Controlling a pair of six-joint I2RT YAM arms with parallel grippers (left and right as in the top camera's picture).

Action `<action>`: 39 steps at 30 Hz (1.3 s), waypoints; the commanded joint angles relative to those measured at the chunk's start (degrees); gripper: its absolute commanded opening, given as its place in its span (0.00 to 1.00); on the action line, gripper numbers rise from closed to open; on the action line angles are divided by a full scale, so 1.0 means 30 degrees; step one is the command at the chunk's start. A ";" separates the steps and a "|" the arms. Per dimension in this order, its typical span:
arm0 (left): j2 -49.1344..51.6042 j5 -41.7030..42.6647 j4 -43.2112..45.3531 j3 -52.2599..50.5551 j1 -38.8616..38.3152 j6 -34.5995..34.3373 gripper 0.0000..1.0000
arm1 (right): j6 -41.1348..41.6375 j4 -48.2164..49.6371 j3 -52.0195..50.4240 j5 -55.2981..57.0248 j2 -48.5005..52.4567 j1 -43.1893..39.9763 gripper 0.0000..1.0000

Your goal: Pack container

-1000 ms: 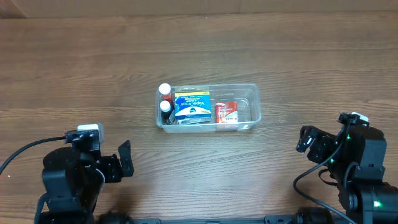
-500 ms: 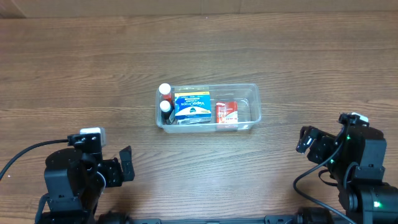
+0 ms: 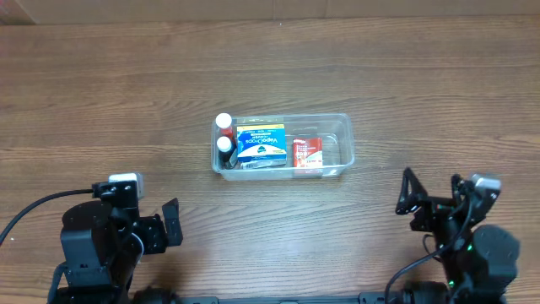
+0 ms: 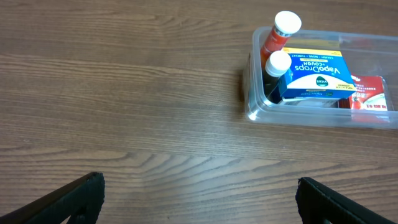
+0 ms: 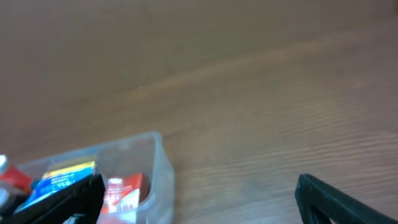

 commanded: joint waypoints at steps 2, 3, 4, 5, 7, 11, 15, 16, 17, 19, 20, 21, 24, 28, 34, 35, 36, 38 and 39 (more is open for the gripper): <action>-0.0022 0.0087 0.0029 -0.0095 0.0051 0.0160 1.00 | -0.0685 0.4605 -0.3228 -0.0809 -0.2579 0.0627 1.00; -0.0022 0.0080 0.0029 -0.0095 0.0051 0.0160 1.00 | -0.0954 0.5792 -0.3774 -0.0809 -0.2871 0.0707 1.00; -0.0022 0.0080 0.0029 -0.0095 0.0051 0.0160 1.00 | -0.1392 0.7176 -0.4459 -0.0809 -0.3213 0.0831 1.00; -0.0022 0.0080 0.0029 -0.0095 0.0051 0.0160 1.00 | -0.1880 0.8072 -0.4969 -0.0801 -0.3475 0.0954 1.00; -0.0022 0.0080 0.0029 -0.0095 0.0051 0.0160 1.00 | -0.2936 0.9209 -0.5836 -0.0750 -0.4014 0.1202 1.00; -0.0022 0.0087 0.0022 -0.0095 0.0051 0.0160 1.00 | -0.4597 1.0506 -0.7373 -0.0743 -0.4371 0.1443 1.00; -0.0022 0.0080 0.0029 -0.0095 0.0051 0.0160 1.00 | -0.5093 1.0965 -0.8488 -0.0663 -0.4371 0.1450 1.00; -0.0022 0.0087 0.0022 -0.0095 0.0051 0.0160 1.00 | -0.5093 1.0950 -0.8772 -0.0605 -0.4371 0.1435 1.00; -0.0022 0.0080 0.0022 -0.0095 0.0051 0.0160 1.00 | -0.5093 1.0950 -0.9034 -0.0503 -0.4371 0.1428 1.00; -0.0022 0.0087 0.0022 -0.0095 0.0051 0.0160 1.00 | -0.5071 0.9639 -0.9260 -0.0255 -0.4371 0.1435 1.00; -0.0022 0.0080 0.0022 -0.0095 0.0051 0.0160 1.00 | -0.5085 0.9493 -0.9260 -0.0146 -0.4371 0.1428 1.00; -0.0022 0.0087 0.0022 -0.0095 0.0051 0.0160 1.00 | -0.5085 0.9479 -0.9260 0.0087 -0.4379 0.1421 1.00; -0.0022 0.0080 0.0022 -0.0095 0.0051 0.0160 1.00 | -0.4969 0.9449 -0.9260 0.0430 -0.4379 0.1413 1.00; -0.0022 0.0080 0.0022 -0.0095 0.0051 0.0160 1.00 | -0.4794 0.9500 -0.9260 0.0248 -0.4371 0.1668 1.00; -0.0022 0.0080 0.0022 -0.0095 0.0051 0.0160 1.00 | -0.4794 0.9500 -0.9260 0.0248 -0.4371 0.1661 1.00; -0.0022 0.0087 0.0022 -0.0095 0.0051 0.0160 1.00 | -0.4794 0.9500 -0.9260 0.0248 -0.4371 0.1661 1.00; -0.0022 0.0087 0.0022 -0.0095 0.0051 0.0153 1.00 | -0.4794 0.9500 -0.9260 0.0248 -0.4371 0.1661 1.00; -0.0022 0.0080 0.0022 -0.0095 0.0051 0.0160 1.00 | -0.4794 0.9508 -0.9260 0.0248 -0.4371 0.1661 1.00; -0.0022 0.0080 0.0022 -0.0095 0.0051 0.0160 1.00 | -0.4794 0.9500 -0.9260 0.0248 -0.4371 0.1661 1.00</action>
